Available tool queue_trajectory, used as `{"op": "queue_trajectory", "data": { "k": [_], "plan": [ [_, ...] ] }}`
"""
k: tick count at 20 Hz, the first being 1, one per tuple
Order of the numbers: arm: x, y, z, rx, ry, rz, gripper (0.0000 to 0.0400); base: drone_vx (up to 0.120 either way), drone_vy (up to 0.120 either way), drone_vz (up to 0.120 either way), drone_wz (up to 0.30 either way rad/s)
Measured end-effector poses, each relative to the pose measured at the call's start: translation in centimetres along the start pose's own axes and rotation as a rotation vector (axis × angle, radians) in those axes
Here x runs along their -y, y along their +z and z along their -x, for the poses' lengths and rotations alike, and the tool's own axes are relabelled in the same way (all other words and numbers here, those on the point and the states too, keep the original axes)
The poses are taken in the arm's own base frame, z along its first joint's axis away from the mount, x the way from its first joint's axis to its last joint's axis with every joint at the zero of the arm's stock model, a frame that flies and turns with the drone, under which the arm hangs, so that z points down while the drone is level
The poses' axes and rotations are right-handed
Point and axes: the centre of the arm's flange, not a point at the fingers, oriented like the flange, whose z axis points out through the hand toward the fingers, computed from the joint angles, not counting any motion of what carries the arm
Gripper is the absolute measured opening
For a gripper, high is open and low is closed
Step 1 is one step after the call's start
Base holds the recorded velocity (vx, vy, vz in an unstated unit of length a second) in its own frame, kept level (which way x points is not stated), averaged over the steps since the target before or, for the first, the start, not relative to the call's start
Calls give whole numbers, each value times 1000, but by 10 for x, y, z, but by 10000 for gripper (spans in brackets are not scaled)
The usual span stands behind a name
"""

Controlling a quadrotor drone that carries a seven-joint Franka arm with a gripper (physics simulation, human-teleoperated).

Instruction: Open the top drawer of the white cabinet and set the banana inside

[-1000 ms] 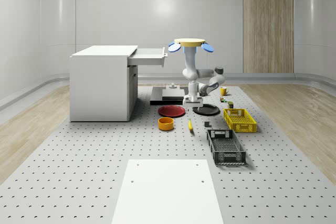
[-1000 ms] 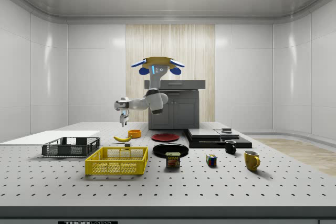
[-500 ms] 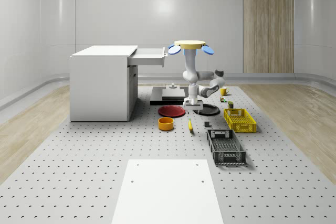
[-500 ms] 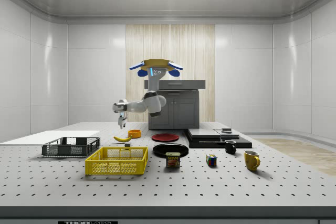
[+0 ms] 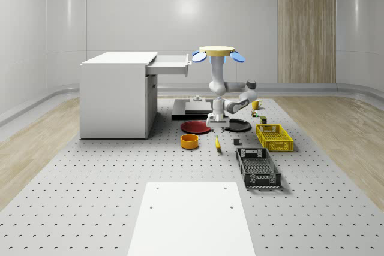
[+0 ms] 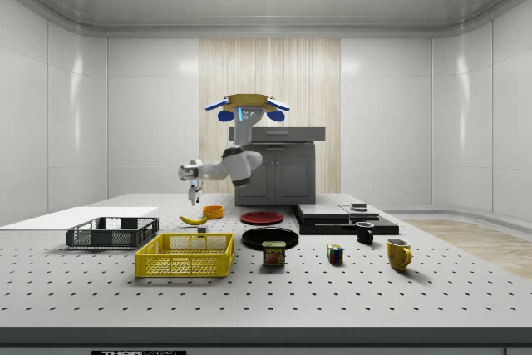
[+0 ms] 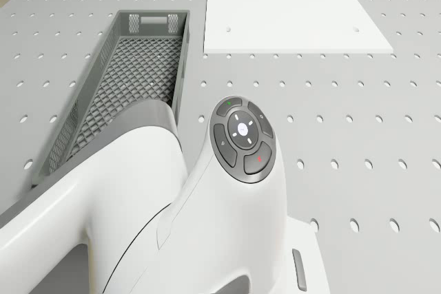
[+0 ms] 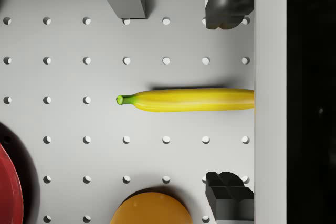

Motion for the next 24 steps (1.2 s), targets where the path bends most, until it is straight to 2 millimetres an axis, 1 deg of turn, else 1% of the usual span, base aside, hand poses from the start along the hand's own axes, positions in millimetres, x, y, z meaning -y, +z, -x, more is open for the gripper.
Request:
{"op": "queue_trajectory", "data": {
  "k": [16,24],
  "plan": [
    [-2,69,-3,0,0,0,400,0,0,0,0],
    [-3,98,-3,1,0,0,400,0,0,0,0]
  ]
}}
